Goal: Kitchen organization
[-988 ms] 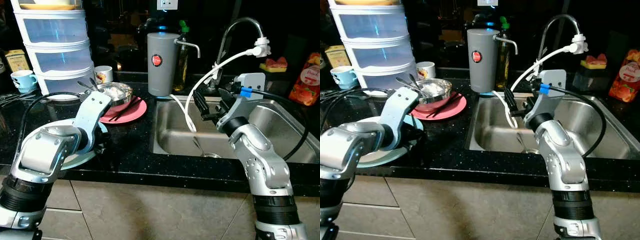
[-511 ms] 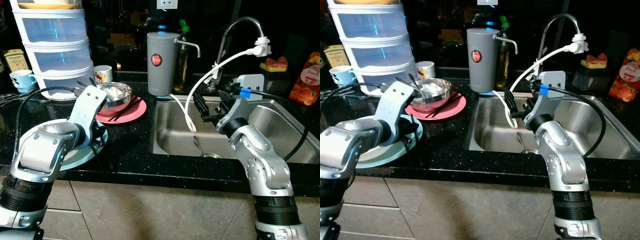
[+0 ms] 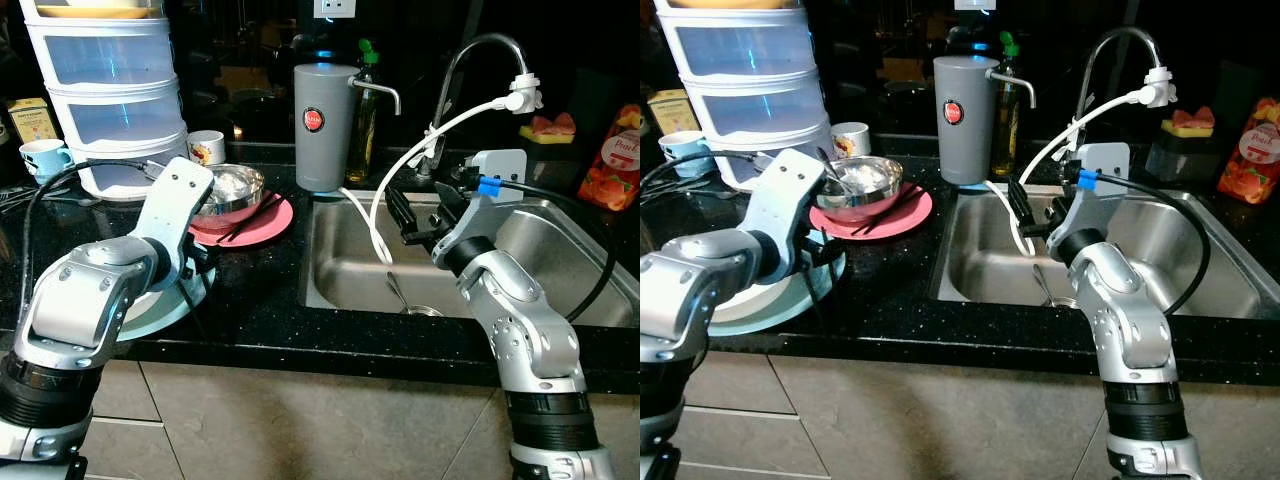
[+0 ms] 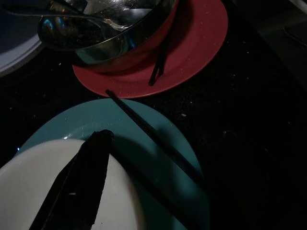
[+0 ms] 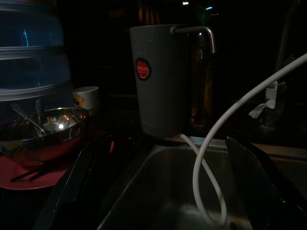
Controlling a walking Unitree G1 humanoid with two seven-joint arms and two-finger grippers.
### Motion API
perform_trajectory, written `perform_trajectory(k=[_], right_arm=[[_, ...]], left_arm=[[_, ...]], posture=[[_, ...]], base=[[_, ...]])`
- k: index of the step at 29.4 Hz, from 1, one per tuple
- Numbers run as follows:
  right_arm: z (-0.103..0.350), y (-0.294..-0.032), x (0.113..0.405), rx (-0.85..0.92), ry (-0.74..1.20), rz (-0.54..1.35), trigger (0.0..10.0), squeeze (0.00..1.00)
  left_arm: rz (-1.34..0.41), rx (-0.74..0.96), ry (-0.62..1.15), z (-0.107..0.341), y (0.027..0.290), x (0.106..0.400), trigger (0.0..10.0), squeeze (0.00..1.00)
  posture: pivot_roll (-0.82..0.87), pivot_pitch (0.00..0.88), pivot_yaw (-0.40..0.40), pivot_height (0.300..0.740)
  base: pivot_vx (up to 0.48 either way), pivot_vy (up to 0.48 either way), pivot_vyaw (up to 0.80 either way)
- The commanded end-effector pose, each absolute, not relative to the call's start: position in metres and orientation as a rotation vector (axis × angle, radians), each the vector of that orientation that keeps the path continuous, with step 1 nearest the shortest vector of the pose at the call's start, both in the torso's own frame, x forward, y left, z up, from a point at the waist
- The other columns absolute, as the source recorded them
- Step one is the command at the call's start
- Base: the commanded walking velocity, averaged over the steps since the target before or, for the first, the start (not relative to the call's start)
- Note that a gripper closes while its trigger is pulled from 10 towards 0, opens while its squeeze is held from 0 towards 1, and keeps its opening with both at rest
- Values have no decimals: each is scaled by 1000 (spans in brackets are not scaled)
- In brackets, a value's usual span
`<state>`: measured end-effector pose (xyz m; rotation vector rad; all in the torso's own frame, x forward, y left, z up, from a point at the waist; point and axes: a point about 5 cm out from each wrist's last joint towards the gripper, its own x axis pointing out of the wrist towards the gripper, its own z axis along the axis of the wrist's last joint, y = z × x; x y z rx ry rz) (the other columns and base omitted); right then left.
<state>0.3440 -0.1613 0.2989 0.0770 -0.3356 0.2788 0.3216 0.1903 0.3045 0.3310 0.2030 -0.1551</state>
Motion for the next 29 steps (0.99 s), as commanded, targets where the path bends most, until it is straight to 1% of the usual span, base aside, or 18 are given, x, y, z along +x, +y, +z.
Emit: perform_trajectory(k=[1,4,8,10,12,16,23,24,25,26,27,28,29], right_arm=[[297,-160,344,92,-329,288,10000,0],[297,-159,344,92,-328,289,10000,0],[296,-158,344,95,-325,291,10000,0],[296,-158,344,95,-325,291,10000,0],[296,-158,344,96,-323,291,10000,0],[296,-158,345,96,-323,291,10000,0],[297,-158,346,99,-328,293,10000,0],[297,-158,346,99,-328,293,10000,0],[297,-158,346,99,-328,292,10000,0],[297,-158,346,99,-328,292,10000,0],[297,-158,346,99,-328,292,10000,0],[297,-158,346,99,-329,292,10000,0],[297,-158,346,99,-329,292,10000,0]], left_arm=[[-125,299,214,307,193,319,10000,0],[-112,287,224,307,194,319,10000,0],[-6,236,281,295,207,322,10000,0],[-6,236,281,295,207,322,10000,0],[54,228,320,286,217,322,10000,0],[76,233,351,278,222,322,10000,0],[46,195,397,264,216,323,10000,0],[50,198,395,263,217,323,7961,0],[55,203,393,263,217,324,3882,0],[55,203,393,263,217,324,3882,0],[59,209,389,262,217,324,275,0],[61,211,387,262,217,324,0,0],[66,224,379,263,217,325,0,0]], posture=[[100,114,-15,740],[100,114,-15,740],[107,116,-13,740],[107,116,-13,740],[107,117,-15,740],[107,117,-16,740],[105,116,-16,740],[103,115,-17,740],[103,115,-17,740],[103,115,-17,740],[102,114,-18,740],[103,114,-18,740],[102,113,-18,740]], base=[[0,0,0],[0,0,0],[0,0,0],[0,0,0],[0,0,0],[0,0,0],[0,0,0],[0,0,0],[0,0,0],[0,0,0],[0,0,0],[0,0,0],[0,0,0]])
